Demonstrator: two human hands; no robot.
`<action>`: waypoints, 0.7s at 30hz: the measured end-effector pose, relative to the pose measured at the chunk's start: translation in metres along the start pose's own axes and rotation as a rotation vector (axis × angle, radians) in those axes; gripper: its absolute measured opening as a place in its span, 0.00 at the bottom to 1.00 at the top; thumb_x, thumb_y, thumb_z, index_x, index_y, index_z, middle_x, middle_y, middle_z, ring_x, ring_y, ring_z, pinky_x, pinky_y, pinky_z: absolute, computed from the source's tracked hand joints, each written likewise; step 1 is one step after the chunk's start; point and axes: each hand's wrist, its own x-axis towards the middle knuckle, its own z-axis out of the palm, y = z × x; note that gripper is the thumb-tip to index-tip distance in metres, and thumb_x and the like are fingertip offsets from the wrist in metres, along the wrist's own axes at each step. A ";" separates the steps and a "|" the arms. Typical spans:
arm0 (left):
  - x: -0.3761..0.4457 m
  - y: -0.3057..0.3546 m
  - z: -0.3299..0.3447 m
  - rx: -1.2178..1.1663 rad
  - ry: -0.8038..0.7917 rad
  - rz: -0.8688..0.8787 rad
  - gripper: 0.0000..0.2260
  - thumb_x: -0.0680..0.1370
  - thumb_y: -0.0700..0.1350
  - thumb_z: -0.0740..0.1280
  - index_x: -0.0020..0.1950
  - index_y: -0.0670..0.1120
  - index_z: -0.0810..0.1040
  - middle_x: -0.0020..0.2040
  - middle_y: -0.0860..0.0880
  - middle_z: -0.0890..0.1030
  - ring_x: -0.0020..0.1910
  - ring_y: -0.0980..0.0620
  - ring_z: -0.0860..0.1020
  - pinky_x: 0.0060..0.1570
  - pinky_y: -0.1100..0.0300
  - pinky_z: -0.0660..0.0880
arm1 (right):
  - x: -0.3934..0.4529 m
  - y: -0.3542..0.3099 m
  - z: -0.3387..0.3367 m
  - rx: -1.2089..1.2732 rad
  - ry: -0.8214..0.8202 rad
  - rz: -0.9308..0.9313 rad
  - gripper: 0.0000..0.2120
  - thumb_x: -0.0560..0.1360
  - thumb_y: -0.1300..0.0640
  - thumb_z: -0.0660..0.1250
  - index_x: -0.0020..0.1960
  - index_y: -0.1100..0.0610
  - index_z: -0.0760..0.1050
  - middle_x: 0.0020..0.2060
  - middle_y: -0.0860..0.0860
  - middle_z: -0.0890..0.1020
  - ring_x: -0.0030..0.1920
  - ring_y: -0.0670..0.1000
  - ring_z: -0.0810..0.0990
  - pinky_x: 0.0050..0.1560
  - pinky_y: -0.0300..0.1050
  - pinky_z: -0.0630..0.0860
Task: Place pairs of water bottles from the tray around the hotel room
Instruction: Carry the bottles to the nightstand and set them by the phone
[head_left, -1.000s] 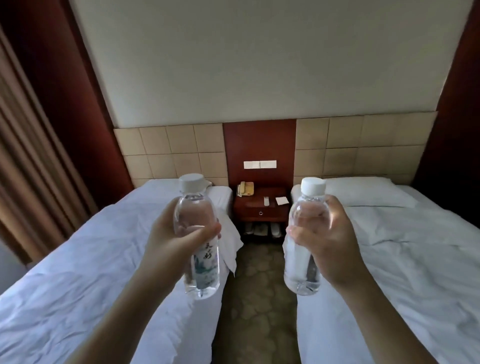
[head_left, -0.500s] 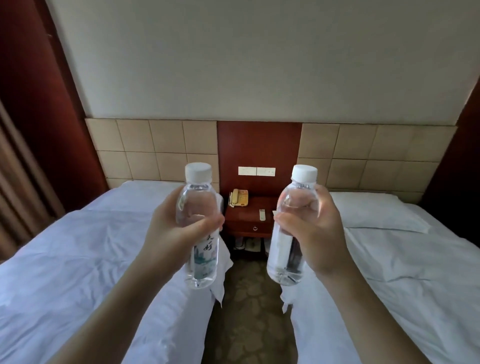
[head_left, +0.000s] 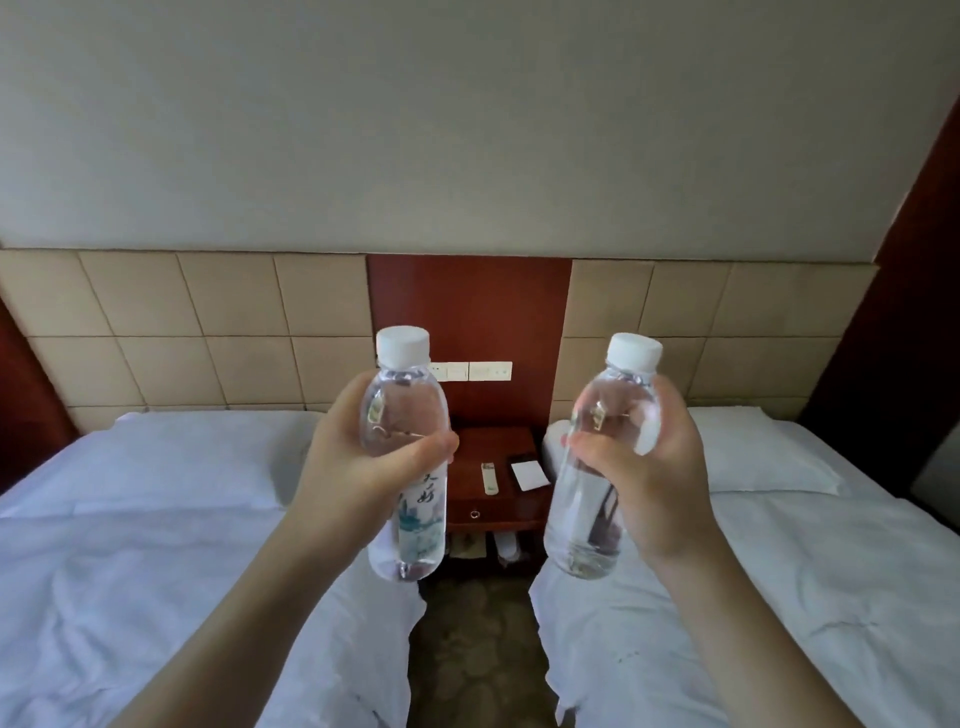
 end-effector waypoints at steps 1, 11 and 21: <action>0.019 -0.009 0.004 0.015 -0.006 -0.002 0.22 0.59 0.54 0.74 0.51 0.54 0.79 0.43 0.49 0.85 0.42 0.49 0.86 0.34 0.63 0.79 | 0.016 0.011 0.000 -0.018 0.010 -0.001 0.15 0.63 0.67 0.70 0.48 0.59 0.73 0.38 0.52 0.79 0.37 0.48 0.79 0.40 0.48 0.79; 0.217 -0.107 0.065 0.119 -0.052 0.029 0.24 0.61 0.51 0.77 0.55 0.52 0.78 0.46 0.52 0.84 0.47 0.53 0.84 0.39 0.63 0.81 | 0.211 0.150 -0.009 -0.063 0.047 0.028 0.23 0.62 0.59 0.75 0.55 0.54 0.74 0.45 0.51 0.81 0.47 0.51 0.81 0.44 0.45 0.80; 0.396 -0.193 0.094 0.097 0.012 0.003 0.17 0.66 0.42 0.76 0.53 0.49 0.78 0.44 0.49 0.84 0.43 0.55 0.84 0.44 0.66 0.79 | 0.401 0.258 0.007 0.000 -0.117 0.083 0.21 0.62 0.59 0.74 0.53 0.56 0.73 0.47 0.63 0.79 0.49 0.66 0.79 0.50 0.68 0.79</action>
